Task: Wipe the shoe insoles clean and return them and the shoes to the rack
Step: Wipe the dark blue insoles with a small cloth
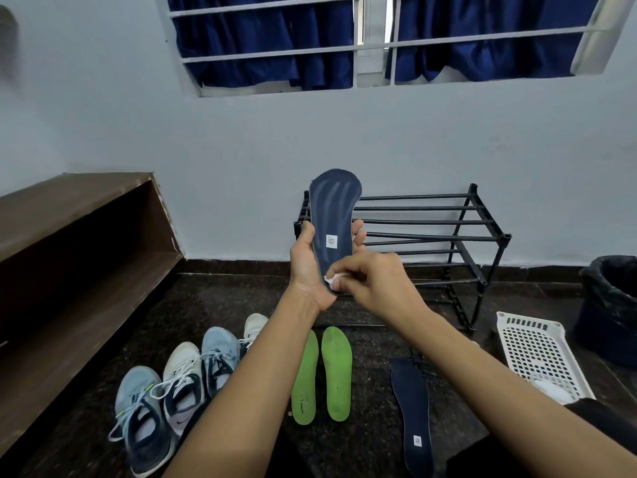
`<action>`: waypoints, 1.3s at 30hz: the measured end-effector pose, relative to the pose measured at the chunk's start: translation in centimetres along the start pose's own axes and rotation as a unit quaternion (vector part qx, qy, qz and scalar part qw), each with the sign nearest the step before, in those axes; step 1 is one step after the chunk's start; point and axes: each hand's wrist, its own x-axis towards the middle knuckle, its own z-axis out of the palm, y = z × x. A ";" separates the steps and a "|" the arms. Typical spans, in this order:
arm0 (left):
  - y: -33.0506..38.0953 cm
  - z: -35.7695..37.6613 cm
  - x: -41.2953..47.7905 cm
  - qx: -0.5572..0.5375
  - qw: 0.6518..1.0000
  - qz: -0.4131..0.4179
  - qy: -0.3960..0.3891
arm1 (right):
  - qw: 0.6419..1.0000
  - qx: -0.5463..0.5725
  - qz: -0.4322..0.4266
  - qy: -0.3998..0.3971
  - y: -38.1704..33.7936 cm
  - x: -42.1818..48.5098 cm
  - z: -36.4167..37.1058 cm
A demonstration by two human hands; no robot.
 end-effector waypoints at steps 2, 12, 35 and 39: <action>0.0 -0.1 0.0 -0.011 1.000 0.004 0.002 | 1.000 0.015 0.004 0.003 -0.1 -0.1 0.0; -0.6 0.6 -0.4 -0.008 1.000 -0.029 -0.004 | 0.998 0.031 0.020 0.059 -0.3 0.4 0.1; -0.1 0.3 -0.2 -0.048 0.998 -0.035 0.006 | 0.998 0.059 0.024 -0.009 -0.6 0.9 -0.8; 0.5 0.0 -0.2 -0.065 0.998 -0.021 -0.004 | 0.995 0.065 0.011 -0.080 -0.6 0.8 -1.4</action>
